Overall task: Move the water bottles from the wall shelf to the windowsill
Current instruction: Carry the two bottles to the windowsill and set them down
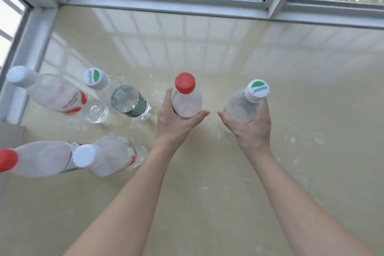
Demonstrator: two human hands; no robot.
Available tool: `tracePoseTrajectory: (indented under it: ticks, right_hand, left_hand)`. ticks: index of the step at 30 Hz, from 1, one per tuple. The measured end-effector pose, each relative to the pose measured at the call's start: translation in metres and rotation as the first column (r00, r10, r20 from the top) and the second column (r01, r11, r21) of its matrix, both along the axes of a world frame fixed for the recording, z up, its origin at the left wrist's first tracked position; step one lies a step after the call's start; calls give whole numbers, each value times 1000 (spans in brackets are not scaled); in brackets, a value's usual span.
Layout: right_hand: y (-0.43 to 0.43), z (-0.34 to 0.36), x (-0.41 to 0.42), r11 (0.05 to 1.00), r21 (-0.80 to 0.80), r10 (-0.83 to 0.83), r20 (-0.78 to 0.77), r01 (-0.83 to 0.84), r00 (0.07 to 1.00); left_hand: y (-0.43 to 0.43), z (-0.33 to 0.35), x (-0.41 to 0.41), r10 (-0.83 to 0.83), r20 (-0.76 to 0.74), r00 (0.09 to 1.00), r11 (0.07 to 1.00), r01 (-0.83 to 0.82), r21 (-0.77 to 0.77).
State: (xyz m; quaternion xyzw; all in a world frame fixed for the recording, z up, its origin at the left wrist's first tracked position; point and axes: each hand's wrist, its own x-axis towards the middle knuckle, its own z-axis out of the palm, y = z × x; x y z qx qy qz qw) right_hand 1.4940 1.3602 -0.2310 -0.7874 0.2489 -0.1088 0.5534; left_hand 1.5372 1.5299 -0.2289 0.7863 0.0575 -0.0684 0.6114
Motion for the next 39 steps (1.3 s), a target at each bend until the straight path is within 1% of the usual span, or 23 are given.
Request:
tracePoseTrajectory:
  ticks: [3, 6, 9, 15, 20, 24, 27, 30, 32, 34, 36, 37, 39]
  right_hand:
    - [-6, -5, -7, 999, 1, -33, -30, 33, 999]
    - [-8, -10, -10, 1000, -21, -11, -61, 9, 998]
    - [-9, -11, -6, 1000, -21, -8, -61, 7, 998]
    - [-8, -13, -1, 1000, -13, -1, -45, 0, 999]
    - [-13, -8, -2, 999, -17, 29, -65, -30, 997]
    - [-20, -5, -6, 992, -27, 117, -125, -121, 985]
    - [-26, -7, -15, 983, -47, 161, -234, -177, 959]
    - [-35, -8, -35, 970, -83, 187, -355, -230, 916]
    - [-42, -3, -54, 935, -155, 222, -450, -320, 865]
    - [-46, 7, -73, 866, -244, 248, -547, -436, 800]
    - [-47, 21, -92, 773, -329, 276, -597, -543, 754]
    - [-46, 29, -100, 726, -368, 289, -604, -581, 743]
    - [-42, 46, -115, 656, -442, 297, -594, -612, 748]
  left_hand:
    - [1, -8, -4, -26, -1, 1000, 999, 26, 32]
    - [5, -14, -8, -32, 1, 999, 994, 32, 108]
    - [9, -20, -10, -24, 18, 1000, 985, 21, 170]
    - [9, -19, -8, -57, 1, 998, 977, 56, 205]
    - [12, -15, -2, -117, -36, 992, 956, 123, 265]
    - [15, -11, -5, -139, -45, 989, 921, 146, 362]
    - [17, -6, -14, -135, -109, 985, 893, 168, 418]
    - [22, -2, -31, -148, -205, 968, 816, 236, 528]
    - [26, 4, -48, -164, -292, 942, 724, 315, 613]
    - [28, 15, -70, -200, -333, 921, 610, 383, 693]
    - [29, 30, -92, -291, -319, 902, 472, 425, 772]
    - [29, 38, -102, -340, -295, 893, 422, 425, 800]
    - [28, 55, -118, -406, -252, 879, 388, 415, 823]
